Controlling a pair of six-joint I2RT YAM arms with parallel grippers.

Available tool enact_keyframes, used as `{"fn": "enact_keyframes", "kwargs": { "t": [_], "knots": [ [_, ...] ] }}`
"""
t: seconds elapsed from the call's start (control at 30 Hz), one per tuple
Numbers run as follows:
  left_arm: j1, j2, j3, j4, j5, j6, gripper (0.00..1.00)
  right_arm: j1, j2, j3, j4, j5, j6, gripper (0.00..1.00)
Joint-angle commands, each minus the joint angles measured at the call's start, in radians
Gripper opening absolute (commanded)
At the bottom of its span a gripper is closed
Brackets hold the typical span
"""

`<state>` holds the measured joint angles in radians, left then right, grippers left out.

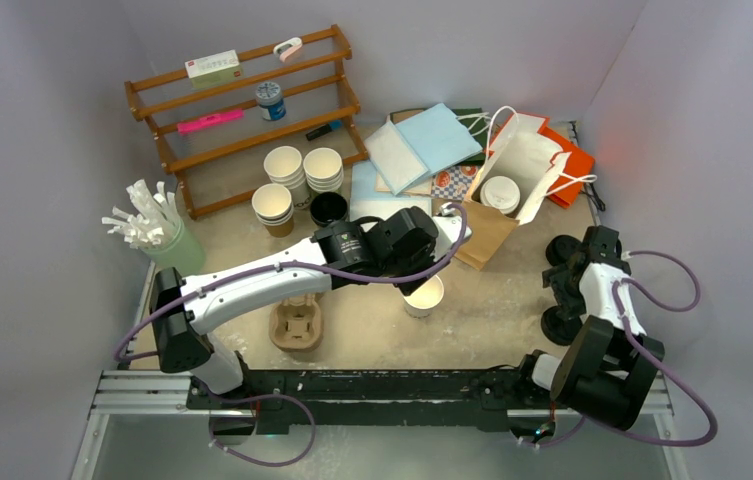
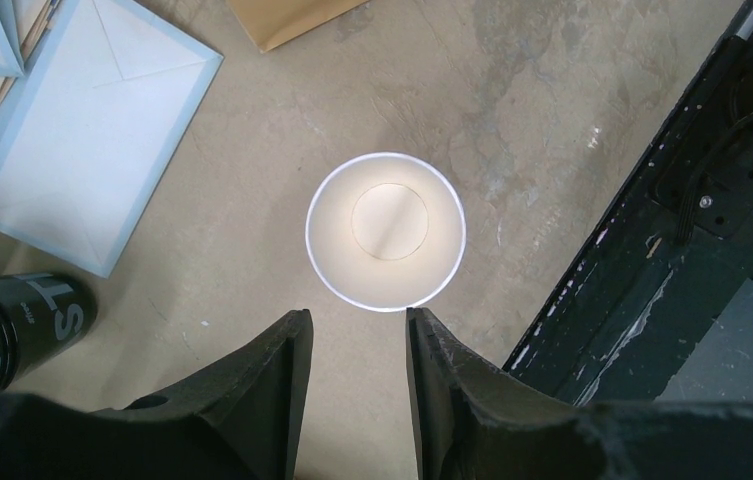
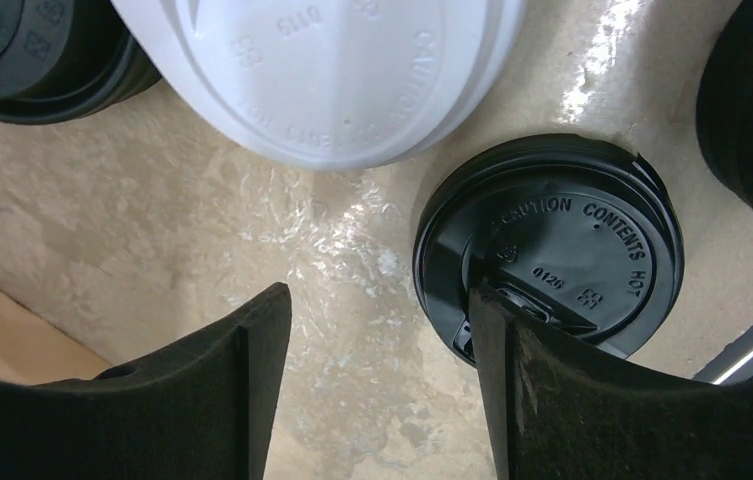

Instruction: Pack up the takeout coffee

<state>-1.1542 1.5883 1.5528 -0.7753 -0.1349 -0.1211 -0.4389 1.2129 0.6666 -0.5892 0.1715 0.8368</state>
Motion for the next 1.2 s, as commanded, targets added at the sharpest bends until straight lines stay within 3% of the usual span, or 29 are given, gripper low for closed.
{"fn": "enact_keyframes", "kwargs": {
  "t": [0.0,0.27,0.5,0.6,0.73,0.8,0.9,1.17],
  "knots": [
    [0.004,0.002,0.044,0.021,-0.015,-0.020,0.41,0.000,-0.015,0.007,-0.007,-0.091,0.006,0.68],
    [0.004,0.009,0.034,0.046,-0.026,-0.033,0.41,0.014,-0.057,-0.007,0.013,-0.309,0.037,0.67],
    [0.004,-0.002,0.014,0.062,-0.042,-0.050,0.41,0.092,0.004,0.062,0.051,-0.438,0.004,0.70],
    [0.004,-0.012,0.002,0.070,-0.054,-0.052,0.41,0.131,0.014,0.140,-0.033,-0.372,-0.022,0.74],
    [0.004,-0.029,-0.020,0.094,-0.075,-0.051,0.41,0.134,-0.045,0.199,-0.203,-0.185,0.008,0.98],
    [0.004,-0.041,-0.040,0.112,-0.078,-0.052,0.41,0.134,-0.041,0.216,-0.290,-0.042,0.035,0.99],
    [0.004,-0.065,-0.070,0.136,-0.076,-0.059,0.41,0.126,-0.039,0.199,-0.340,0.054,0.056,0.99],
    [0.004,-0.128,-0.153,0.172,-0.056,-0.032,0.43,0.057,-0.048,0.152,-0.318,0.026,0.040,0.99]
  ]
}}
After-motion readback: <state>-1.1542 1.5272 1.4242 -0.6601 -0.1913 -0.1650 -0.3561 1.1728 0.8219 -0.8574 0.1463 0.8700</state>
